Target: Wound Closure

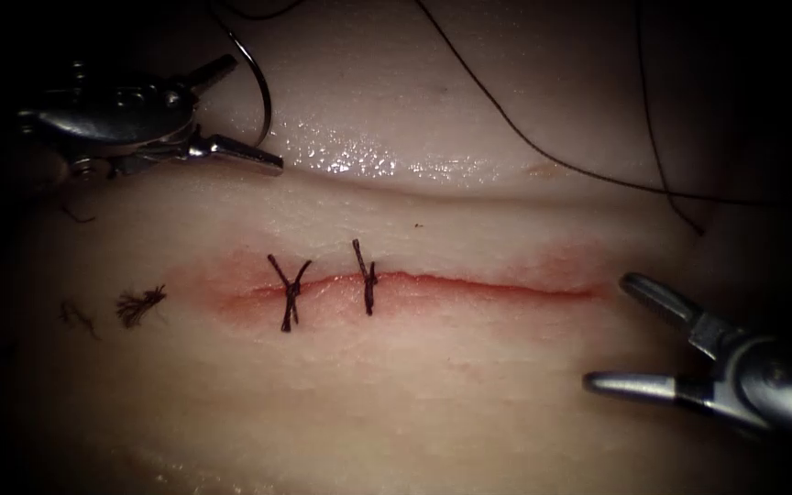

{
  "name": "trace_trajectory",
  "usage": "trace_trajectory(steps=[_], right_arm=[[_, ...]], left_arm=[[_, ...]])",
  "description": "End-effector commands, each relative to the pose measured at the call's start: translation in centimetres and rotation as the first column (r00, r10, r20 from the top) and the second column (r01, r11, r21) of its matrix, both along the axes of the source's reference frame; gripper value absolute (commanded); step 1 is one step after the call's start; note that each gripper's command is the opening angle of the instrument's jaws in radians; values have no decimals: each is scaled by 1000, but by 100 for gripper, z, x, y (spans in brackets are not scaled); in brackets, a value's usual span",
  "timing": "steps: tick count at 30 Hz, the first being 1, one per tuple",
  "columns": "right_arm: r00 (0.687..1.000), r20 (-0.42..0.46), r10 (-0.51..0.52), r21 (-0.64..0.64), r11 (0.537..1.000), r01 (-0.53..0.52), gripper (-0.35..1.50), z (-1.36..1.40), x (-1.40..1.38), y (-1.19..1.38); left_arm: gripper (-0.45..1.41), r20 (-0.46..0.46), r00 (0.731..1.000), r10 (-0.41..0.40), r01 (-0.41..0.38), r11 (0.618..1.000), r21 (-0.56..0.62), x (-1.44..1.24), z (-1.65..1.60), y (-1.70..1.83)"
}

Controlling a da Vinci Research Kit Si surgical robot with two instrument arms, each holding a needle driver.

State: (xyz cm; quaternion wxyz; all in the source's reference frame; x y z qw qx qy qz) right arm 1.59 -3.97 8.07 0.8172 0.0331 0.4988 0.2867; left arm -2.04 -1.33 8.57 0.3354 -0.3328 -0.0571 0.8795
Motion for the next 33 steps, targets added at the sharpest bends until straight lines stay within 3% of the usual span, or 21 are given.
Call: trace_trajectory(steps=[1, 8, 10, 15, 21, 30, 33], right_arm=[[1000, 0, -7, 6, 1000, 7, 121, 2, 7, -6], [1000, 11, -21, 19, 1000, 21, 116, 0, 1, -1], [1000, 9, -22, 19, 1000, 22, 116, 0, 2, -1], [1000, 12, -27, 21, 999, 27, 113, -1, 2, -3], [999, 16, -29, 22, 999, 29, 110, -1, 4, -3], [999, 26, -38, 26, 999, 37, 106, 0, 7, -6], [999, 26, -38, 24, 999, 38, 106, 0, 7, -7]], left_arm=[[110, -12, 1000, 9, -9, 1000, 10, -5, 10, -3], [110, -124, 989, 79, -64, 990, 126, -9, 40, -16], [101, -131, 987, 93, -75, 987, 139, -9, 50, -17], [105, -142, 985, 102, -79, 984, 159, -5, 65, -12], [85, -141, 983, 118, -88, 975, 204, 0, 85, -12], [79, -166, 978, 129, -84, 963, 257, 12, 103, -18], [90, -172, 976, 135, -86, 961, 264, 16, 105, -17]])
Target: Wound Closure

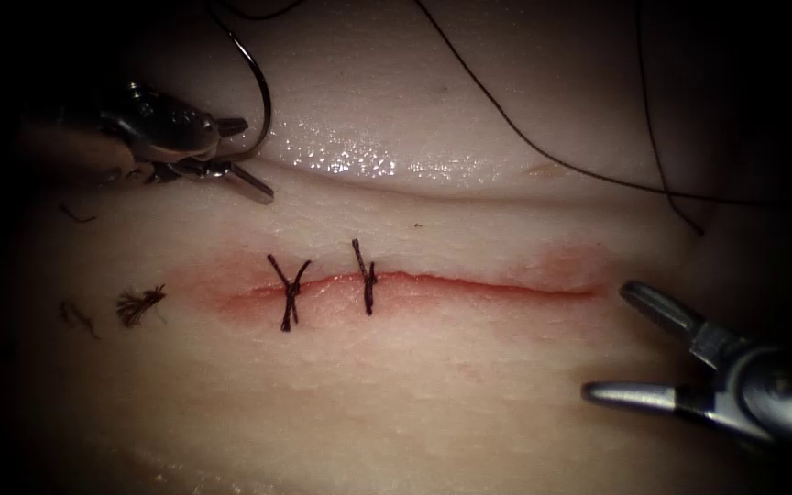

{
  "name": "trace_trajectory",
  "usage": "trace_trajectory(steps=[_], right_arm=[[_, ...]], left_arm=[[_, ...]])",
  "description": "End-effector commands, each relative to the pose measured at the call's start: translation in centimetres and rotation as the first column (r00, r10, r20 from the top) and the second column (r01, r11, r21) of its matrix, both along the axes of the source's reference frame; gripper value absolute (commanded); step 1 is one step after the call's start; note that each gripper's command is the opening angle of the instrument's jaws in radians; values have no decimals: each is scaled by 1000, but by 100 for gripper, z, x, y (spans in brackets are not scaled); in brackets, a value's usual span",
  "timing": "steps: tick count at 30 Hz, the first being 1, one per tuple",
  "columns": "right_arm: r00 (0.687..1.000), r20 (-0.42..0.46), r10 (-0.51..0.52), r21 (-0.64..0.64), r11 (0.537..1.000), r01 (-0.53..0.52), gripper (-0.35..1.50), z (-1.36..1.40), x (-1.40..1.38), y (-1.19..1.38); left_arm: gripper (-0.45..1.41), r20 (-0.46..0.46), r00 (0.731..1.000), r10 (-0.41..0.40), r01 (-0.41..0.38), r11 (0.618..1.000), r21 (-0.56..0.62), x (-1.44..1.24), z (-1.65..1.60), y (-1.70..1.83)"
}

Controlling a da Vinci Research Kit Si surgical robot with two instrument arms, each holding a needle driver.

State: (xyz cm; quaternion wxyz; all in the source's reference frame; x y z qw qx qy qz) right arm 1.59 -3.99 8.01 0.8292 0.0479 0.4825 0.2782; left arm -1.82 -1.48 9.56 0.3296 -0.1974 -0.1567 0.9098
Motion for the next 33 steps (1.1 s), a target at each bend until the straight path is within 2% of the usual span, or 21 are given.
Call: trace_trajectory(steps=[1, 3, 7, 11, 12, 18, 23, 29, 30, 32, 33], right_arm=[[1000, -3, -1, -1, 1000, 1, 105, 6, 7, -5], [1000, -3, -1, -2, 1000, 1, 105, 7, 8, -6], [1000, -1, -3, -2, 1000, 3, 105, 7, 8, -7], [1000, 0, -1, -4, 1000, 1, 106, 7, 10, -9], [1000, 0, -1, -4, 1000, 1, 106, 7, 11, -9], [1000, 0, -1, -5, 1000, 1, 108, 5, 11, -12], [1000, -5, 8, 5, 1000, -8, 105, 6, 8, -9], [988, -72, 137, 79, 988, -132, 115, 7, 0, 5], [984, -78, 159, 104, 983, -151, 113, 6, -1, 7], [963, -97, 253, 233, 946, -225, 105, 3, -1, 12], [957, -102, 271, 253, 938, -239, 96, 2, -1, 13]], left_arm=[[88, 1, 1000, 0, 0, 1000, -1, -4, 6, -1], [86, -4, 1000, 4, -4, 1000, 0, -3, 8, 0], [59, -30, 999, 16, -16, 1000, 12, -3, 12, -2], [-28, -26, 1000, 16, -16, 1000, 16, -3, 13, -1], [-42, -20, 1000, 18, -18, 1000, 21, -3, 13, -1], [-45, 0, 1000, 27, -27, 999, 39, 1, 12, 0], [-45, -50, 999, -9, 8, 1000, -16, 2, 3, 2], [-45, -23, 1000, 11, -14, 993, -119, -16, -29, -10], [-45, -20, 1000, 19, -22, 991, -133, -21, -36, -13], [-45, -14, 1000, 22, -24, 987, -161, -33, -53, -19], [-45, -12, 1000, 21, -23, 984, -174, -39, -60, -21]])
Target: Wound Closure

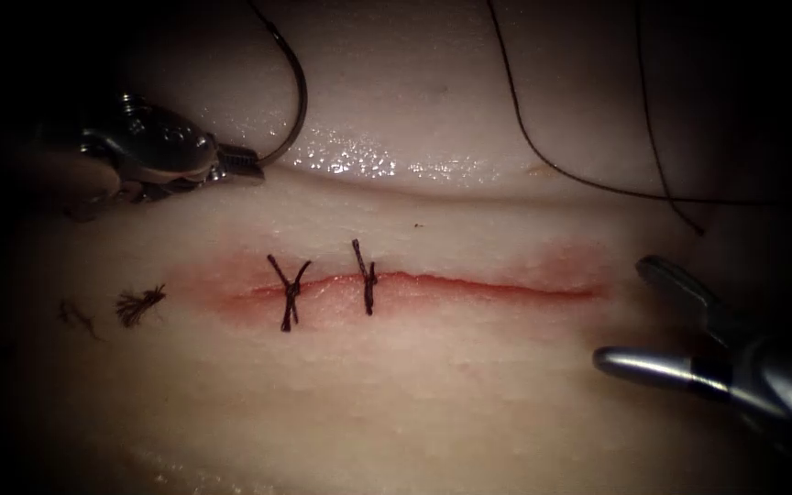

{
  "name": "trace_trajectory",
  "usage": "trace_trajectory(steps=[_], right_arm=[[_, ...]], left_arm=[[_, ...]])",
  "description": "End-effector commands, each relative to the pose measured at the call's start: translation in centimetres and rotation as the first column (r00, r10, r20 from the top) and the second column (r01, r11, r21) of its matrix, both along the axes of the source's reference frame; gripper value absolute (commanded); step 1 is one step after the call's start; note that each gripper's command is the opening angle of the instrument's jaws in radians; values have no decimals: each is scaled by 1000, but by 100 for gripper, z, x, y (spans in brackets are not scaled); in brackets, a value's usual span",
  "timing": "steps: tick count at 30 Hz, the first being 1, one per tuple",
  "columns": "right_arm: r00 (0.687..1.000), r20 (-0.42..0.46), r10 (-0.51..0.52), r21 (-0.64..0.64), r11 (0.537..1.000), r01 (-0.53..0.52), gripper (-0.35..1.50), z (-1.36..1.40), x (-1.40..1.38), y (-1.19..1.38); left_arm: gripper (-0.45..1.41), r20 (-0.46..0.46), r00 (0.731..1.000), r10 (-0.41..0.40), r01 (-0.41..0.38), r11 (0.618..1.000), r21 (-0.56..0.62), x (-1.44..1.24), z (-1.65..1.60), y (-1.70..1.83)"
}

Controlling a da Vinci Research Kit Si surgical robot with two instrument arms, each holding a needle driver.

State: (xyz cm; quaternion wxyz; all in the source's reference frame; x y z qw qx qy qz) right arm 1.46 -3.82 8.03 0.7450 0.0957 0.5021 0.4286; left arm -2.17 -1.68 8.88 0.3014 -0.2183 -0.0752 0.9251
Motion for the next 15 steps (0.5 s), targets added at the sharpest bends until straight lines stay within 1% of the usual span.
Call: trace_trajectory(steps=[1, 2, 3, 5, 7, 8, 9, 10, 15], right_arm=[[1000, -22, 19, 39, 999, -18, 81, -1, 12, -4], [999, -26, 34, 60, 998, -32, 59, -3, 13, -4], [998, -35, 57, 105, 993, -53, 49, -7, 14, -3], [996, -22, 89, 145, 986, -84, 48, -11, 15, 1], [994, 14, 107, 197, 975, -107, 51, -13, 18, 9], [993, 29, 111, 218, 969, -115, 54, -13, 19, 12], [991, 75, 112, 261, 957, -128, 76, -13, 22, 17], [989, 93, 115, 270, 953, -136, 83, -12, 23, 19], [974, 183, 131, 310, 933, -184, 101, -10, 37, 28]], left_arm=[[-45, 3, 1000, 7, -7, 1000, -14, -12, -1, -4], [-45, -1, 1000, 9, -9, 1000, -27, -18, -8, -7], [-45, -4, 1000, 20, -20, 998, -56, -30, -21, -11], [-45, -12, 1000, 23, -24, 996, -84, -44, -34, -18], [-45, -33, 999, 38, -41, 993, -111, -65, -48, -27], [-45, -40, 998, 44, -48, 992, -120, -70, -51, -31], [-45, -54, 997, 47, -54, 990, -133, -81, -56, -37], [-45, -61, 997, 45, -54, 988, -148, -88, -59, -42], [-45, -96, 994, 43, -64, 974, -218, -103, -64, -53]])
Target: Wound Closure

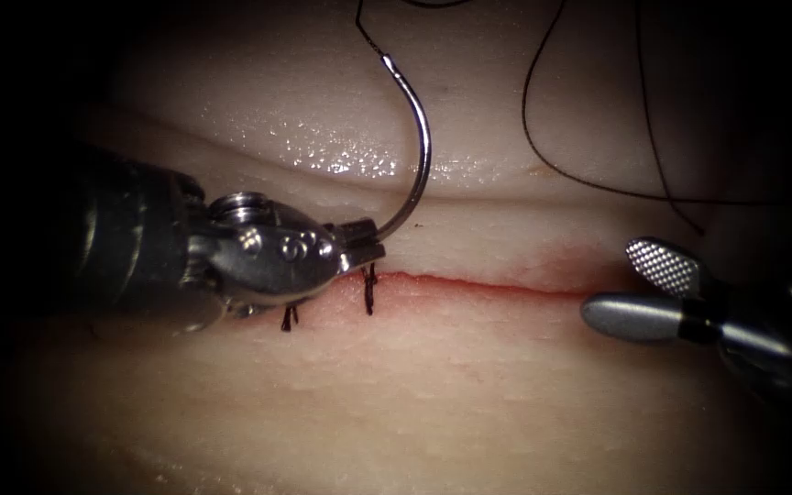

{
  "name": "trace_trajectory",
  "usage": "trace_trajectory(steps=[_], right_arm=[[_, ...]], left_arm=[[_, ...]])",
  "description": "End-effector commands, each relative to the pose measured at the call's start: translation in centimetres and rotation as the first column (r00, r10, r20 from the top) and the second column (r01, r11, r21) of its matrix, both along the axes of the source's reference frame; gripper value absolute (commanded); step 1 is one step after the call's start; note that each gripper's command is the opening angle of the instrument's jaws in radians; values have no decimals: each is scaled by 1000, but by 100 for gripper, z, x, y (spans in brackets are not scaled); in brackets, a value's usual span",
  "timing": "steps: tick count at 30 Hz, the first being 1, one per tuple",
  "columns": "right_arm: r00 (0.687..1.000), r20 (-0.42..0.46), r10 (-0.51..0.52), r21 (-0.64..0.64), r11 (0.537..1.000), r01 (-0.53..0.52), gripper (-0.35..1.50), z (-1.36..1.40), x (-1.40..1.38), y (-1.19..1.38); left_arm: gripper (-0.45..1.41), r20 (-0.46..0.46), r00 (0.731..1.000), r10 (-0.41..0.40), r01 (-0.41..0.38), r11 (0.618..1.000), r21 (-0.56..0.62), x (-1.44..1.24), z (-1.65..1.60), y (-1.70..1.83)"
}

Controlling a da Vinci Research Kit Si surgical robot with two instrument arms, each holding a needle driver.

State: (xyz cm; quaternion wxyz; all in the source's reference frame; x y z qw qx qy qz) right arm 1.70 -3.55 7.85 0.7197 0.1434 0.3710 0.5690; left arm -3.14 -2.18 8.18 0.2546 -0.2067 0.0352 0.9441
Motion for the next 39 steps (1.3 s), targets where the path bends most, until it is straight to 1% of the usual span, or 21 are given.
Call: trace_trajectory(steps=[1, 5, 7, 8, 9, 12, 16, 22, 23, 26, 30, 36, 39], right_arm=[[1000, 21, 6, 6, 1000, -6, 105, 7, 17, 2], [996, 83, 36, 16, 999, -38, 108, 9, 32, 8], [995, 95, 42, 18, 999, -44, 110, 10, 34, 10], [989, 133, 58, 8, 998, -59, 116, 15, 42, 19], [986, 155, 66, 2, 998, -67, 118, 18, 46, 24], [976, 209, 69, -33, 997, -64, 113, 20, 52, 31], [951, 305, 48, -128, 992, -9, 126, 23, 66, 41], [928, 372, 20, -187, 981, 54, 128, 33, 82, 44], [920, 393, 2, -212, 973, 88, 130, 38, 86, 44], [912, 409, -10, -233, 966, 115, 130, 44, 92, 41], [907, 420, -7, -244, 962, 120, 130, 50, 98, 39], [912, 410, -14, -245, 962, 125, 128, 52, 100, 37], [922, 385, -40, -242, 960, 143, 128, 53, 103, 35]], left_arm=[[-45, -9, 1000, -2, 1, 1000, -19, -8, 5, -4], [-45, -38, 999, -2, -2, 995, -101, -16, 2, -14], [-45, -42, 999, 0, -4, 994, -106, -17, 2, -14], [-45, -69, 998, -1, -10, 987, -162, -24, -1, -23], [-45, -84, 996, -1, -15, 983, -185, -28, -3, -27], [-45, -121, 993, 5, -30, 978, -208, -33, -6, -35], [-45, -138, 990, 9, -40, 973, -226, -41, -12, -42], [-45, -172, 985, 8, -52, 966, -255, -47, -18, -47], [-45, -189, 982, 12, -63, 961, -268, -49, -20, -49], [-45, -205, 979, 10, -69, 956, -284, -53, -23, -51], [-45, -220, 975, 19, -86, 951, -297, -58, -26, -53], [-45, -229, 973, 22, -96, 943, -318, -60, -29, -55], [-45, -234, 972, 27, -105, 939, -328, -60, -29, -55]])
